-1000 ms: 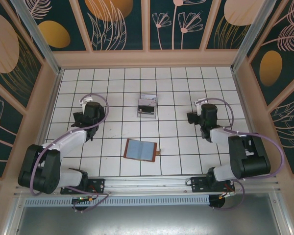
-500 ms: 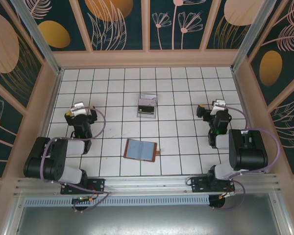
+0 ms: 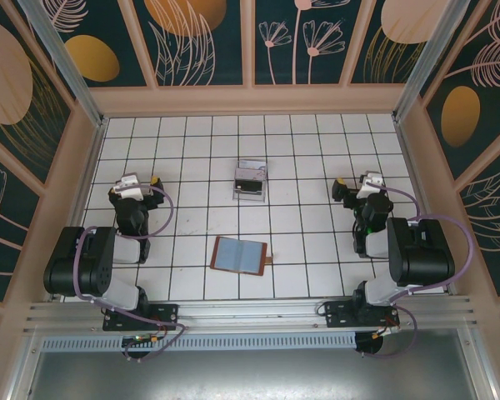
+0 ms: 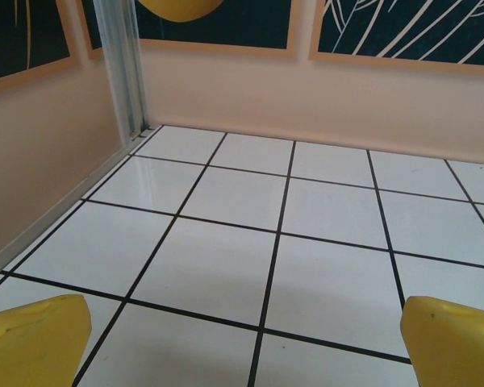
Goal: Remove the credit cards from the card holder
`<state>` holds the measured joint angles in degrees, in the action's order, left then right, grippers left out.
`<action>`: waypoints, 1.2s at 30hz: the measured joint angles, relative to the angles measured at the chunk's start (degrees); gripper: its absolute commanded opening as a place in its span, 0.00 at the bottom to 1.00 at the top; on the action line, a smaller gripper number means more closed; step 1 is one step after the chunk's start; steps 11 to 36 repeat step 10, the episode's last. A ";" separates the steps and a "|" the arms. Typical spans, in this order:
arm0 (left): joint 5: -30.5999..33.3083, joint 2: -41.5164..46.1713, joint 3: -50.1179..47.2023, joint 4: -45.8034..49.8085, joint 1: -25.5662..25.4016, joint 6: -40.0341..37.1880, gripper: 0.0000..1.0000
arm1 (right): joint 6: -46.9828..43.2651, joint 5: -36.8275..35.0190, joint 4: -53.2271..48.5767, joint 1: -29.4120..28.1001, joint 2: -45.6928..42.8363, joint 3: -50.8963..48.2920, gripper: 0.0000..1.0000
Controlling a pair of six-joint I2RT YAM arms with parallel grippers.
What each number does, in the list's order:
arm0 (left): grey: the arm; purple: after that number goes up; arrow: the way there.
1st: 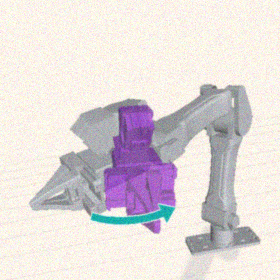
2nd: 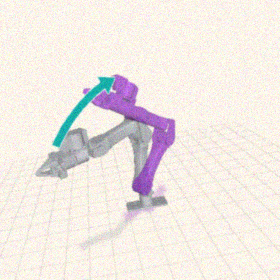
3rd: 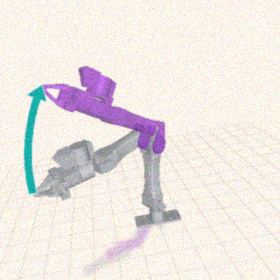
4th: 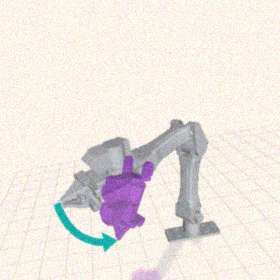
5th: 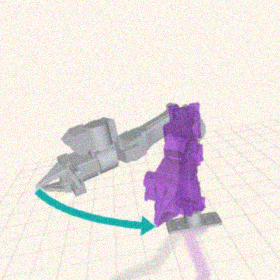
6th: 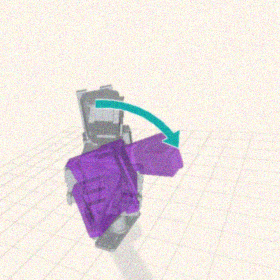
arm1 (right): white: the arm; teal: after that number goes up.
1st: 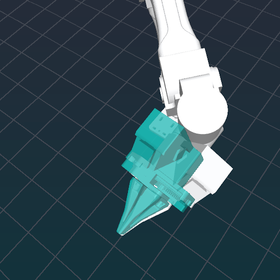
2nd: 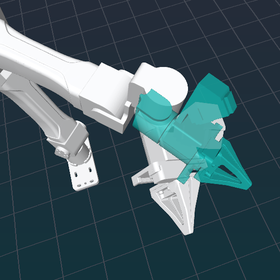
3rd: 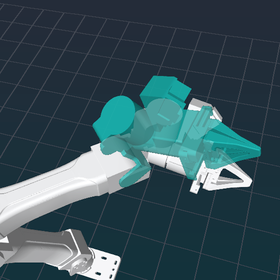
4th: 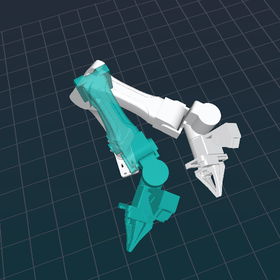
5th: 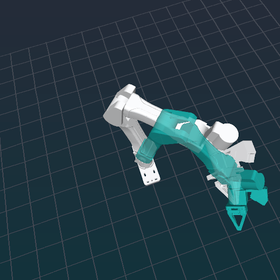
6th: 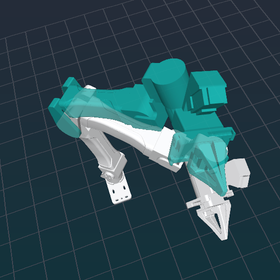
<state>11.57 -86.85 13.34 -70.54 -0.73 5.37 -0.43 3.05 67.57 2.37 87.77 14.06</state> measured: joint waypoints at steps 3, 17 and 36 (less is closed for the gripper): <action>-0.66 0.00 0.00 0.00 0.00 -0.02 0.99 | 0.00 0.00 0.00 0.00 0.02 0.00 0.99; -0.90 0.00 0.00 0.00 0.00 0.00 0.99 | 0.00 0.00 0.00 0.00 0.04 0.00 0.99; -0.90 0.00 0.00 0.00 0.00 0.00 0.99 | 0.00 0.00 0.00 0.00 0.04 0.00 0.99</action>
